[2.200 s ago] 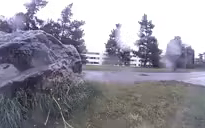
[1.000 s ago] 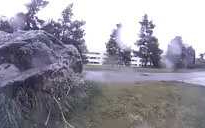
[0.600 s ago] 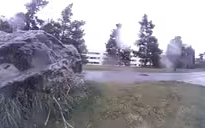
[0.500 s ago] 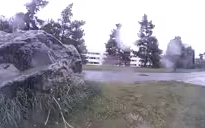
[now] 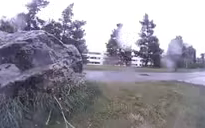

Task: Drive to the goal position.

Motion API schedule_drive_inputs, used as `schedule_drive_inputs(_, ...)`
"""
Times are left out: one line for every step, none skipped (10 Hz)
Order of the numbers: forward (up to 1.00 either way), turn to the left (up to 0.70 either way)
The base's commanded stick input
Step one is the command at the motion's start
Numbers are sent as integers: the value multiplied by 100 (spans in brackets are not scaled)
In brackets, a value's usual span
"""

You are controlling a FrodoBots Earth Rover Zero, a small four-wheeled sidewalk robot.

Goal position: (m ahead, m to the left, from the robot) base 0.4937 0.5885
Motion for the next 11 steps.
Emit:
schedule_drive_inputs(-23,0)
schedule_drive_inputs(-22,0)
schedule_drive_inputs(-22,0)
schedule_drive_inputs(-22,0)
schedule_drive_inputs(-22,0)
schedule_drive_inputs(-22,0)
schedule_drive_inputs(-22,0)
schedule_drive_inputs(-22,0)
schedule_drive_inputs(-22,0)
schedule_drive_inputs(-22,0)
schedule_drive_inputs(-10,0)
